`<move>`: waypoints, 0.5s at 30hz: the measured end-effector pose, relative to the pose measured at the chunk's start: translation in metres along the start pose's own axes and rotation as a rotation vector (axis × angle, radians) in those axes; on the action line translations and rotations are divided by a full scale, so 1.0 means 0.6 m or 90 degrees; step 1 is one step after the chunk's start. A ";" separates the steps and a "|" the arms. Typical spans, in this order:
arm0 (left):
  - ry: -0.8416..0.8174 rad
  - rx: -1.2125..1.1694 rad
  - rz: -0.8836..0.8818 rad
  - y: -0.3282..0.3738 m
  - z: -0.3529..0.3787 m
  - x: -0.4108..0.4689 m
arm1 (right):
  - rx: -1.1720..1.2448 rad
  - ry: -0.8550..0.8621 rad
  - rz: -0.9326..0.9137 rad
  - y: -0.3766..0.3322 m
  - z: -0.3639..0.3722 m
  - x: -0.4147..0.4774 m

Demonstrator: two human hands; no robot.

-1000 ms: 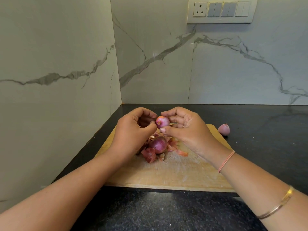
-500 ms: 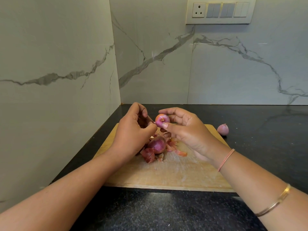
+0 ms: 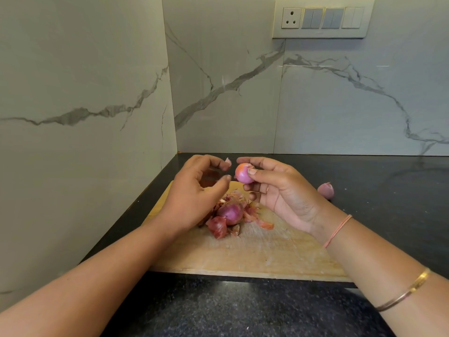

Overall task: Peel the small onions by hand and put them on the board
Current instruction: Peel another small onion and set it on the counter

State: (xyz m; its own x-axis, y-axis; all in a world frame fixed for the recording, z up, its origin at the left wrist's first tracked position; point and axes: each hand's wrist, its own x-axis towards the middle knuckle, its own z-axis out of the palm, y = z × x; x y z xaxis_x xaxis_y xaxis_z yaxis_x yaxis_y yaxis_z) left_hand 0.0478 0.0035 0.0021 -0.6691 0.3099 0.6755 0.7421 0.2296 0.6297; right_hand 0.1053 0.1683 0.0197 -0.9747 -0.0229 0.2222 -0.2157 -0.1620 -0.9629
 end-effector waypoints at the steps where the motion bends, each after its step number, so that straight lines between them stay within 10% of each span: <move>1: -0.019 -0.003 0.044 0.001 -0.001 -0.001 | -0.005 -0.003 0.002 0.000 0.000 0.000; 15: -0.086 0.092 0.307 -0.002 -0.003 0.000 | 0.011 -0.045 0.014 -0.008 0.010 -0.007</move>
State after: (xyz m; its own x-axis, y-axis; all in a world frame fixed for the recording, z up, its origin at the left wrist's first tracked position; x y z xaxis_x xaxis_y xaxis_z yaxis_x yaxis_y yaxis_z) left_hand 0.0470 0.0016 0.0018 -0.2455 0.5257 0.8145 0.9691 0.1538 0.1928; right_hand 0.1110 0.1632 0.0240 -0.9726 -0.0960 0.2118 -0.1925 -0.1782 -0.9650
